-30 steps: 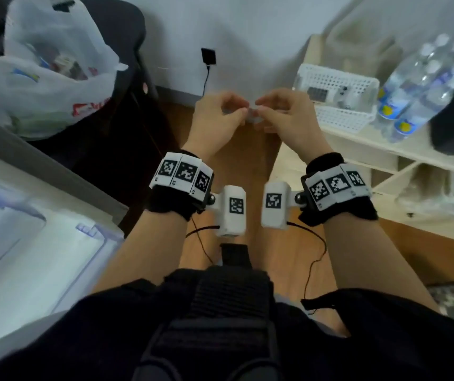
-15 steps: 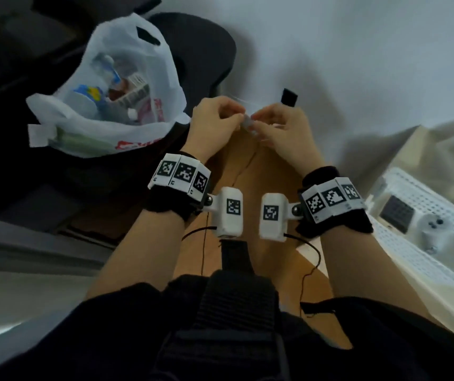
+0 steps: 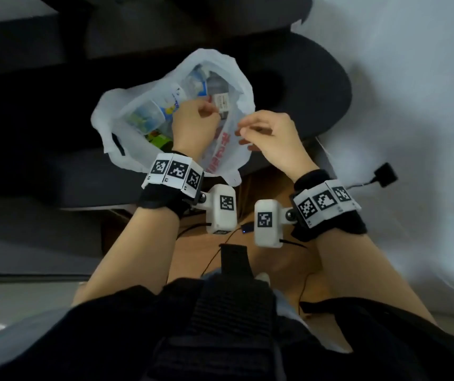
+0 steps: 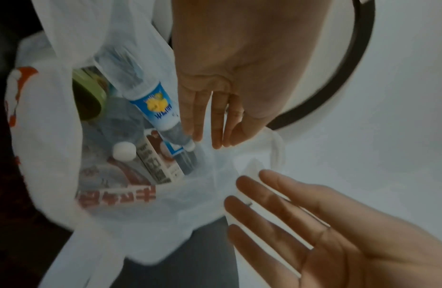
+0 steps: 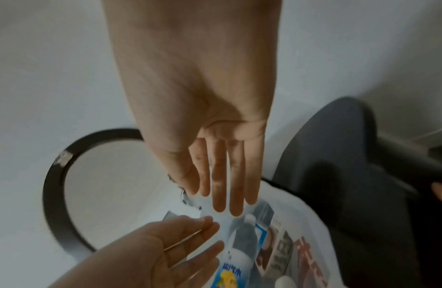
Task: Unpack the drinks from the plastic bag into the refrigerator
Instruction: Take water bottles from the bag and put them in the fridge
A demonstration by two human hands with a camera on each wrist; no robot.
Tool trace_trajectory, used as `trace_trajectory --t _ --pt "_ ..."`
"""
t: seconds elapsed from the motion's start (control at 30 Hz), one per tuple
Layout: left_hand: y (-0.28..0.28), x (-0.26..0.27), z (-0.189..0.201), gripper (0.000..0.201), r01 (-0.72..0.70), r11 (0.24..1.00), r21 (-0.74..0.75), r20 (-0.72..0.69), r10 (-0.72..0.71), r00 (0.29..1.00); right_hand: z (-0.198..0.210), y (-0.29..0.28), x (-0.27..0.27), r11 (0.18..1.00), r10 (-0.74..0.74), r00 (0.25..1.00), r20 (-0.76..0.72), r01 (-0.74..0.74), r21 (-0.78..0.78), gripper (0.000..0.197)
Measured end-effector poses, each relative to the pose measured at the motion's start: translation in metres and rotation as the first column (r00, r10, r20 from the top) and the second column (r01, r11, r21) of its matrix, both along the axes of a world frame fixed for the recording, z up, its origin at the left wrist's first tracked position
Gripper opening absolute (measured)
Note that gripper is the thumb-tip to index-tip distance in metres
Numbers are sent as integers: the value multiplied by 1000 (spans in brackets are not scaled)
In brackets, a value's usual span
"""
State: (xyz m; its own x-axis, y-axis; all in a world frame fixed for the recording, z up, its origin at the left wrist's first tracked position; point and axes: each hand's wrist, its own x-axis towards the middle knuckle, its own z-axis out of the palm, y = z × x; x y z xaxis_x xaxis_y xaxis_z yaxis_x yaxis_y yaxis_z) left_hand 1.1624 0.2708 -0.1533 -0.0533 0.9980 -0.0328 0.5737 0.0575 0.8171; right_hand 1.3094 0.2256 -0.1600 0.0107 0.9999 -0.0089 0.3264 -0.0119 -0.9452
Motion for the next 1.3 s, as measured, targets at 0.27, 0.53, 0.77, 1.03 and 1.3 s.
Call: trace_trajectory --t 0.27,0.53,0.77,1.03,1.3 --pt "43 -32 -4 13 -142 983 -117 -180 119 976 -16 76 -20 972 216 975 44 -210 -108 20" --pt "98 -67 -16 36 -186 965 -187 -258 134 957 -15 133 -28 955 253 963 91 -234 -183 14" --pt "115 -67 -31 23 -143 918 -369 -568 -101 817 -15 137 -29 947 225 973 50 -206 -247 24" --pt "99 -52 -39 28 -257 896 -362 -591 -7 807 -16 130 -30 938 251 968 22 -237 -252 22" --pt "65 -65 -1 59 -358 881 -310 -486 176 856 -23 113 -34 917 286 958 10 -271 -291 22"
